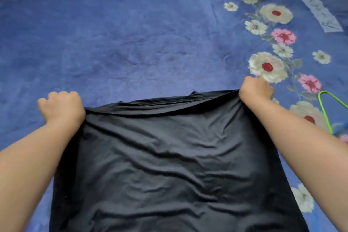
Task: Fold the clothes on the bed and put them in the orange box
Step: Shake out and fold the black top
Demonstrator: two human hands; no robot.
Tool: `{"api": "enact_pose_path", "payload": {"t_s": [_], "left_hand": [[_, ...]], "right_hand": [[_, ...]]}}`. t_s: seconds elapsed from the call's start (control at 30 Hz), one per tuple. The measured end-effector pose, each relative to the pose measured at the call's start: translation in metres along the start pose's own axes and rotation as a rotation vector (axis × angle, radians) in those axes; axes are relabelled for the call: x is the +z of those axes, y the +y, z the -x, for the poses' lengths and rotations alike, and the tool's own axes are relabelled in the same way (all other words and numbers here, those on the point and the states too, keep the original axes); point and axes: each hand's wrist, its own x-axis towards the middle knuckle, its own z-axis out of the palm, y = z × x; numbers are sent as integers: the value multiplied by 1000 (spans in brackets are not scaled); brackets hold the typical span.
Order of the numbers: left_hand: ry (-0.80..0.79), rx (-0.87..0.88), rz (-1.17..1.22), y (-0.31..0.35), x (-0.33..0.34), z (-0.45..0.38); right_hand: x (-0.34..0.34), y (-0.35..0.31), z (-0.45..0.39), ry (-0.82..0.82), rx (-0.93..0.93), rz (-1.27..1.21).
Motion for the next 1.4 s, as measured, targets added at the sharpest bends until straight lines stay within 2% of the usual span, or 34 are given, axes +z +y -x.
{"api": "enact_pose_path", "payload": {"t_s": [0.1,0.17,0.2,0.27,0.33,0.4,0.47,0.53,0.57,0.6,0.67,0.73,0.77,0.83,0.93,1.07,1.2,1.3,1.37,1.4], "left_hand": [[164,-12,231,4,7,-2],[315,123,390,13,10,4],[375,231,457,21,10,10],[443,425,556,36,8,20],[484,631,560,50,7,25],[588,892,467,59,12,28],[680,1103,410,68,15,33],[658,1290,345,75,17,40],[606,1343,294,79,19,43],[512,1326,217,81,16,45],[350,1134,113,86,8,46],[187,843,90,88,-1,46],[120,736,78,89,-2,46],[63,647,123,92,-4,53],[234,732,228,103,-6,73],[312,859,299,128,-13,113],[356,1019,436,160,-22,140],[233,1121,324,185,-50,157],[58,1166,228,206,-66,170],[56,1188,180,215,-75,174]], "right_hand": [[6,9,-5,-32,123,-205],[10,12,-4,49,110,-278],[12,13,-2,131,47,-310],[19,12,0,366,-271,-362],[25,9,11,464,-761,-289],[39,3,22,454,-1201,-102],[47,-5,30,338,-1357,57],[49,-14,35,207,-1251,160],[47,-17,36,152,-1164,179],[44,-19,35,108,-1070,169],[39,-17,29,17,-870,174],[35,-12,27,20,-759,237],[32,-5,28,28,-724,232],[32,13,33,133,-665,133],[35,49,55,227,-486,-261],[40,97,101,120,-216,-492],[60,132,145,-367,-9,-520],[80,151,153,-504,41,-700],[88,161,157,-614,48,-920],[90,163,159,-641,26,-991]]}}
